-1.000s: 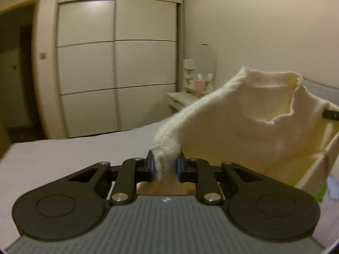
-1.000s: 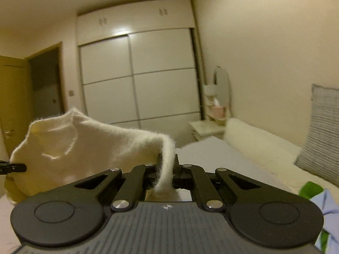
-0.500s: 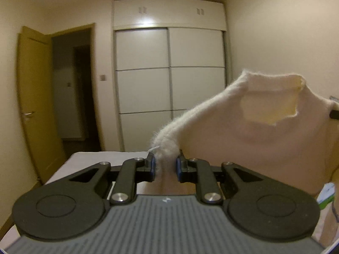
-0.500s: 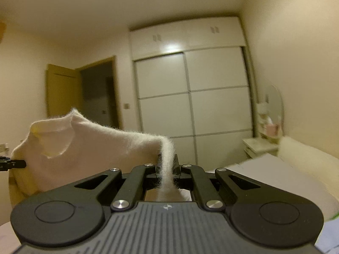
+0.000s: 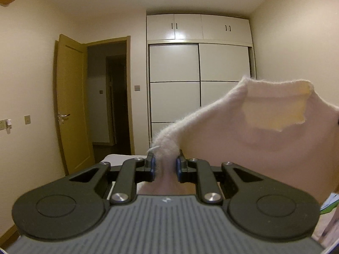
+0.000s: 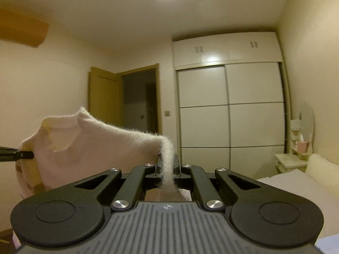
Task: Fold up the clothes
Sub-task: 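Lift the cream sweater by the collar with both tools and shake it out, then lay the cream sweater flat on the bed and open both tools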
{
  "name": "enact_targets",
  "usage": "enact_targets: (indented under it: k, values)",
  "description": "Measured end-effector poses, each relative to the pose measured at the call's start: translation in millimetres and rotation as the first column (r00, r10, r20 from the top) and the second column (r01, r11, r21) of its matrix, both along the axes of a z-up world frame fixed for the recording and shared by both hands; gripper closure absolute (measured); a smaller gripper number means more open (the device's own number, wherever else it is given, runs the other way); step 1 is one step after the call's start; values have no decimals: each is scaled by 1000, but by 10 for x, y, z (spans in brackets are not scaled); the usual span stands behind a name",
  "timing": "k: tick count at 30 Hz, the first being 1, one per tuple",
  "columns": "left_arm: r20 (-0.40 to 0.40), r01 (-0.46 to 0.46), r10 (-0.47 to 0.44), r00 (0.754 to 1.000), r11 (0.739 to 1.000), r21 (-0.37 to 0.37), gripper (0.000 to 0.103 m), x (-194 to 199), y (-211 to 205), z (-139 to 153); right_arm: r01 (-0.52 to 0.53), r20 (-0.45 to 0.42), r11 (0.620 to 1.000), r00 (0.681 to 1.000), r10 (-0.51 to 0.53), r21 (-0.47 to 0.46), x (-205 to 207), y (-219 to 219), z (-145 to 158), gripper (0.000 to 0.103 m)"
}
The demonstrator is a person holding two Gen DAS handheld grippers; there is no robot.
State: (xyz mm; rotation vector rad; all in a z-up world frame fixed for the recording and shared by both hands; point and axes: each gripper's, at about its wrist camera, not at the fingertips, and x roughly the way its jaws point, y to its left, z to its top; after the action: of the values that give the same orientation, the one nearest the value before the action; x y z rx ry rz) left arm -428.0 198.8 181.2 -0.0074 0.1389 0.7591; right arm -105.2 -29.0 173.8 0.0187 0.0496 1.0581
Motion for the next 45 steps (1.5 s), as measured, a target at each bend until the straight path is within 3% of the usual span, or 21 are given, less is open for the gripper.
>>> enact_targets:
  k: [3,8,10,14,16,17,18,19,20,21,23,26,29,33,36,41,43,45]
  values:
    - [-17,-4,4,1000,1000,15,87,19,85,-9,-16,-3,1000,1000,16,-24,-73,103,-17,100]
    - [-46,-7,8,999,1000,19,87,288,596,-150,-34,-27,997,999,32,-72,-49,483,-130,99]
    - [-68,-6,5,998,1000,-13,87,512,1012,-327,-35,-51,994,998,30,-99,91,780,-236,99]
    - [-167,6,-27,986,992,-125,86,1177,2147,-756,-29,-144,982,990,1,-189,757,1703,-591,99]
    - [-247,-7,-41,968,981,-192,76,1616,2787,-1082,-14,-179,967,983,-33,-255,1132,2207,-816,100]
    - [-294,-21,-47,955,974,-224,63,1859,3123,-1278,-4,-206,957,977,-58,-291,1356,2484,-967,99]
    - [-343,-51,-34,939,970,-237,63,2070,3422,-1491,5,-241,944,966,-89,-329,1602,2776,-1141,99]
    - [-401,-91,-21,916,961,-259,62,2304,3726,-1690,12,-275,930,954,-121,-367,1849,3067,-1315,85]
    - [-440,-102,-34,897,954,-281,61,2462,3930,-1849,45,-301,910,936,-182,-413,2088,3337,-1504,56]
    - [-465,-110,-44,884,948,-299,60,2594,4102,-2007,89,-310,888,918,-249,-451,2248,3526,-1667,47]
    - [-490,-131,-52,870,934,-332,58,2710,4303,-2269,139,-329,861,885,-329,-489,2411,3752,-1913,46]
    - [-484,-125,-84,871,915,-383,45,2686,4391,-2542,131,-382,853,852,-357,-505,2395,3806,-2159,35]
    - [-498,-159,-95,862,883,-442,45,2502,4453,-2857,113,-417,837,826,-378,-535,2244,3674,-2405,35]
    - [-506,-202,-129,853,812,-548,46,2110,4236,-3173,46,-490,816,780,-390,-576,1931,3305,-2825,35]
    - [-546,-230,-174,819,773,-591,46,1783,3871,-3450,-45,-526,789,767,-366,-613,1656,3043,-3156,36]
    - [-552,-255,-244,798,692,-675,47,1314,3174,-3734,-269,-548,665,797,-252,-696,961,2789,-3769,38]
    - [-550,-273,-264,792,653,-707,47,1229,2918,-3833,-357,-560,601,807,-186,-715,606,2762,-3951,40]
    - [-551,-289,-268,791,629,-722,47,1132,2684,-3902,-430,-569,533,814,-121,-729,282,2756,-4111,41]
